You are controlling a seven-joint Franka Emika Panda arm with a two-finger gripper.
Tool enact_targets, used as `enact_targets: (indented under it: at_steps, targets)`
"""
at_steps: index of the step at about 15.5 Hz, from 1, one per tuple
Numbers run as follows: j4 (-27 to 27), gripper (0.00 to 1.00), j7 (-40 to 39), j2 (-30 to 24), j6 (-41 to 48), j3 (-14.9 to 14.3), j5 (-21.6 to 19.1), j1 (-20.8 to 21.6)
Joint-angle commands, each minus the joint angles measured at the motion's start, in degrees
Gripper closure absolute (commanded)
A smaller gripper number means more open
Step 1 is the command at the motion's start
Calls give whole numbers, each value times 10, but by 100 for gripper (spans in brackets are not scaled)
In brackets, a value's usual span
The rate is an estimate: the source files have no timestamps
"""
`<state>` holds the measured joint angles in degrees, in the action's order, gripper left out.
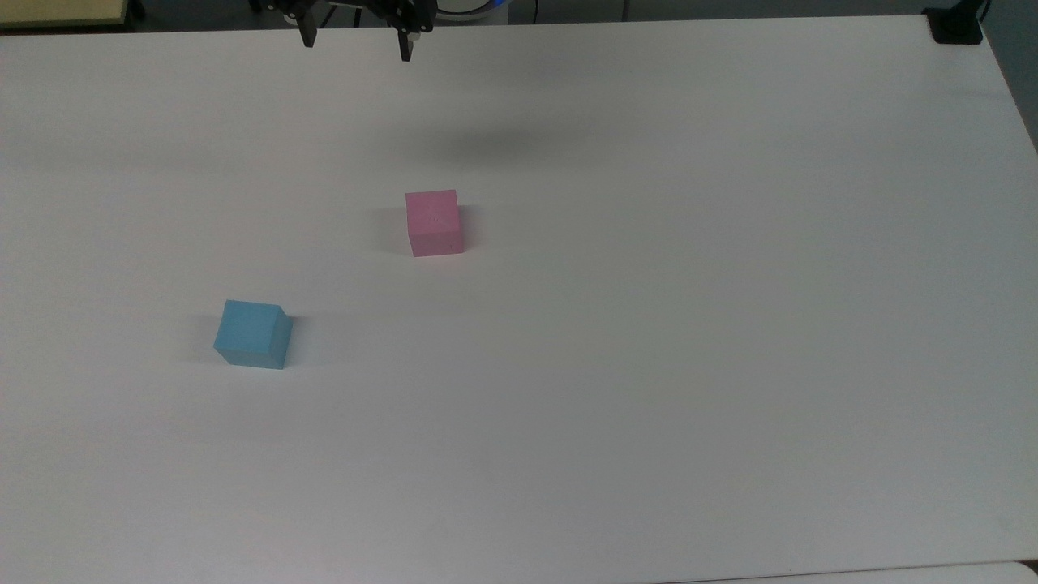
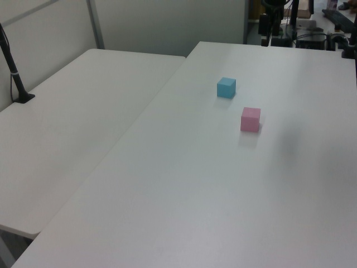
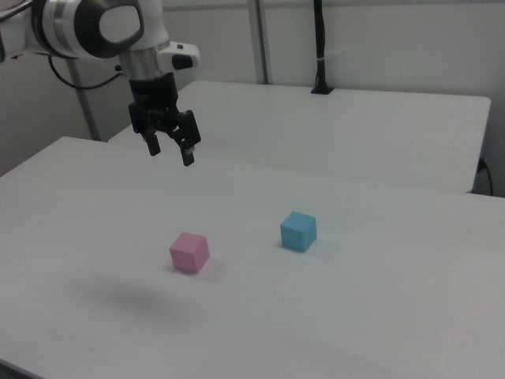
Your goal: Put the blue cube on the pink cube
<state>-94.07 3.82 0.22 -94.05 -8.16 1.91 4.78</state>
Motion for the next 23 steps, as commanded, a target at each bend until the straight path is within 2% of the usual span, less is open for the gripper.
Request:
enact_targets:
  at_steps: [1,16,18,23]
  targets:
    - [-5,0,-2,-7,1,-5,3,1]
    - [-4,0,-6,-4,-3,-5,6,2]
    - [3,0,-42,11,-30,-5,6,1]
    - [7,0,-51,57,-83,-8,9,-13]
